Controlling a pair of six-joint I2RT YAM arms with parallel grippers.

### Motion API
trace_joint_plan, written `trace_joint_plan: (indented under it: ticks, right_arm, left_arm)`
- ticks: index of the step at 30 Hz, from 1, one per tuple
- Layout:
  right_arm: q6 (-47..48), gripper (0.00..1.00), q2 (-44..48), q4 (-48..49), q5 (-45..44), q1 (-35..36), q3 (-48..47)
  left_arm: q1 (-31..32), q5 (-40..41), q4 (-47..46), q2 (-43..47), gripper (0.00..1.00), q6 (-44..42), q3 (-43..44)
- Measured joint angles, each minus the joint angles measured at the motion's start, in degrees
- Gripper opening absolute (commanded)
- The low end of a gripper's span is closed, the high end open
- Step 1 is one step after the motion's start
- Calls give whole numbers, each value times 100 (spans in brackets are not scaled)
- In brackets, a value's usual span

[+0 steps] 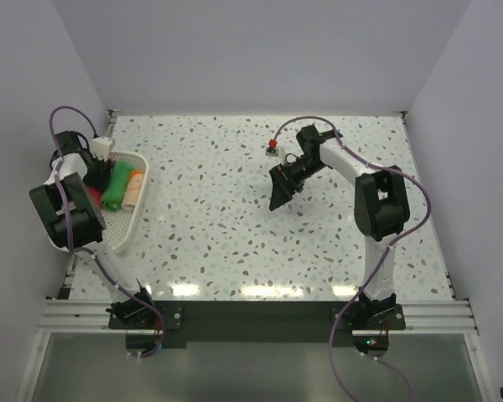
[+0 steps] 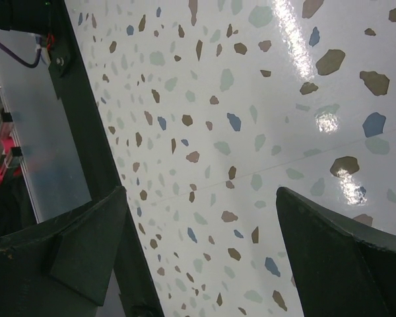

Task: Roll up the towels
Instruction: Place the rolled towel into the container

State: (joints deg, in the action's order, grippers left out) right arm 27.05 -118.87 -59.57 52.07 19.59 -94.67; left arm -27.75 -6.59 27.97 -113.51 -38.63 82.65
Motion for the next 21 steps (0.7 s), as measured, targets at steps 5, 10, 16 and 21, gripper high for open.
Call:
trace_joint_plan:
  ticks: [5,10,16,21]
  right_arm:
    - [0,98,0,-4,11,0,-24]
    - [0,98,-2,-4,20,0,-24]
    - [0,98,-2,-4,52,0,-24]
    - [0,98,-2,-7,136,0,-26]
  left_arm:
    - [0,-4,20,79,80,-24,17]
    - [0,-9,48,136,82,-15,92]
    - [0,-33,107,271,79,-11,149]
    - [0,-52,175,529,84,-4,369]
